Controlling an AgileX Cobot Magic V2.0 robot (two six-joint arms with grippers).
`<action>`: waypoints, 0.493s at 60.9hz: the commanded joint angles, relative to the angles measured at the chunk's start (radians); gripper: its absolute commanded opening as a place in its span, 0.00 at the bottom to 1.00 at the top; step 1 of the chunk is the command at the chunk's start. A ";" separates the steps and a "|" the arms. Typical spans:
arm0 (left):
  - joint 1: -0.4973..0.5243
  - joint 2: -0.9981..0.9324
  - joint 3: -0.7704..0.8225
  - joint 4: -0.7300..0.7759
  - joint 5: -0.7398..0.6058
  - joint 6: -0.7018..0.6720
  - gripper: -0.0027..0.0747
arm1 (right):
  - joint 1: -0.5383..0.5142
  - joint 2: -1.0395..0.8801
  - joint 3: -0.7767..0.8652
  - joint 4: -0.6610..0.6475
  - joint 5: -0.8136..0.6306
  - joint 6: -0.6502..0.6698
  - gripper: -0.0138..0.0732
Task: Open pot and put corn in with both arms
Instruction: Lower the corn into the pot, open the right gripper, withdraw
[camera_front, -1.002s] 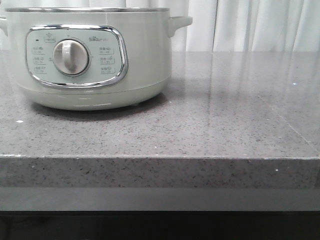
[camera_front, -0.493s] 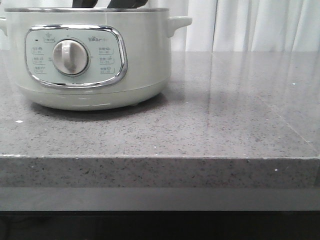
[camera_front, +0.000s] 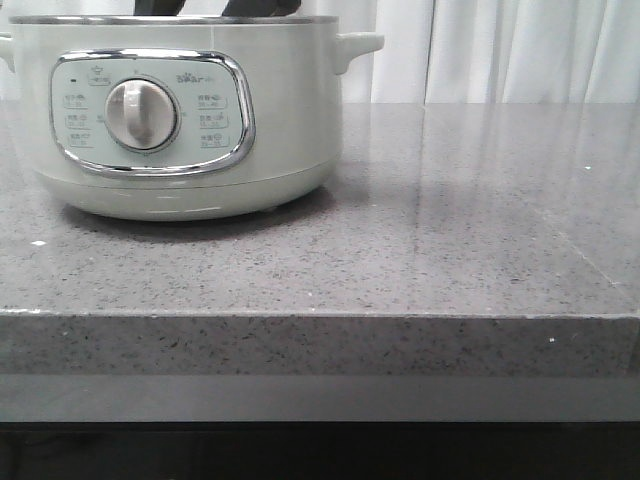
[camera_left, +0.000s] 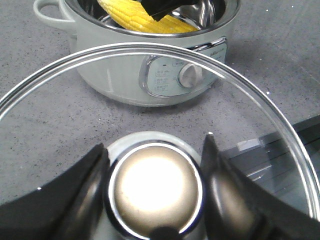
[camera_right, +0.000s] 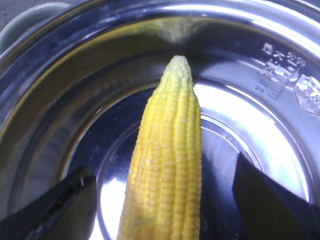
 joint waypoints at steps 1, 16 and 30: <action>0.000 0.003 -0.037 -0.020 -0.138 -0.007 0.37 | -0.003 -0.064 -0.039 0.009 -0.047 -0.011 0.80; 0.000 0.003 -0.037 -0.020 -0.138 -0.007 0.37 | -0.003 -0.064 -0.039 0.009 -0.049 -0.011 0.29; 0.000 0.003 -0.037 -0.020 -0.138 -0.007 0.37 | -0.011 -0.075 -0.039 0.009 -0.053 -0.011 0.08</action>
